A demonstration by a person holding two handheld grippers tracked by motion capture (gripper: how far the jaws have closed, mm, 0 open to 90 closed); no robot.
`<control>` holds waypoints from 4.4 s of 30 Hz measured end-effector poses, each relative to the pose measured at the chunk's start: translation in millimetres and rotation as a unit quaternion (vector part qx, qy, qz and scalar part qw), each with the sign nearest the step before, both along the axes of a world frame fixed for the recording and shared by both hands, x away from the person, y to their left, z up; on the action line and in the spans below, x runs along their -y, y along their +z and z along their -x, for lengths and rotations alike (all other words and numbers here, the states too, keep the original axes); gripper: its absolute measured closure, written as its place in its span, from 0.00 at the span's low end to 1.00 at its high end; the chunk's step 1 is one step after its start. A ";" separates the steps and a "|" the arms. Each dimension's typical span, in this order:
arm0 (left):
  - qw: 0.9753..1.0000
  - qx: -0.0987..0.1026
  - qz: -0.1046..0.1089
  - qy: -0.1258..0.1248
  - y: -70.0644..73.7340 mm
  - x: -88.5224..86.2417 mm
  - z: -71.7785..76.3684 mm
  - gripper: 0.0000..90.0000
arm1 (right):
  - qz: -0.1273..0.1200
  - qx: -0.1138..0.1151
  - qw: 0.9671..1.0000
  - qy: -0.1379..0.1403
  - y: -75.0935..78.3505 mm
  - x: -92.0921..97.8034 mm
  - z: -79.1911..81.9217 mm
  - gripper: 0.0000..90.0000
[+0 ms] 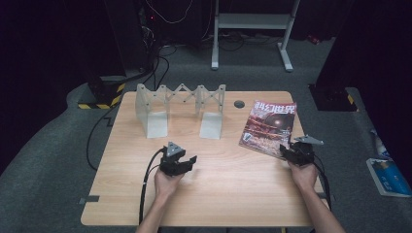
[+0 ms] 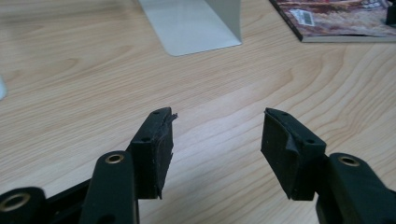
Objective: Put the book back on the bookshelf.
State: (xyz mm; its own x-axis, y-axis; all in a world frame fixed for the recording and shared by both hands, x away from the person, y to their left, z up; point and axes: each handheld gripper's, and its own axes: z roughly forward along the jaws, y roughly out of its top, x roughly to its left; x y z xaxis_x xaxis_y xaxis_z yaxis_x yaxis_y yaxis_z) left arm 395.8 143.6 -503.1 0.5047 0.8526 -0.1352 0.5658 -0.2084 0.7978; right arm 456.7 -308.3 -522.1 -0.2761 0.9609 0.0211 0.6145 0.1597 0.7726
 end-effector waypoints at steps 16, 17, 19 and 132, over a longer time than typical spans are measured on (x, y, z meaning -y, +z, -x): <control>0.999 0.006 0.006 -0.037 -2.8 50.2 -21.9 0.52 | 0.008 -0.009 1.000 0.004 2.5 -1.1 0.6 0.57; 0.999 0.007 0.007 -0.031 -3.7 52.8 -23.8 0.52 | 0.008 -0.009 1.000 0.004 2.6 -1.2 0.7 0.57; 1.000 0.006 -0.002 -0.025 -5.2 56.1 -27.4 0.52 | 0.009 -0.008 1.000 0.004 2.6 -1.4 0.7 0.57; 0.999 -0.013 -0.006 -0.041 -22.7 172.4 -34.8 0.57 | -0.036 -0.018 0.999 0.017 -1.0 -7.5 52.9 0.58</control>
State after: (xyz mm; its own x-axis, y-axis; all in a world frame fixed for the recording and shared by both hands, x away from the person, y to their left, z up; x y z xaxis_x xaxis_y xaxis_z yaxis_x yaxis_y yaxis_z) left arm 430.6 -28.8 -525.8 0.5688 0.8105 -0.1400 0.5677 -0.2637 0.7798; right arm 403.8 -300.8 -523.1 -0.3059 0.9467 0.1012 0.6378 0.1249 0.7600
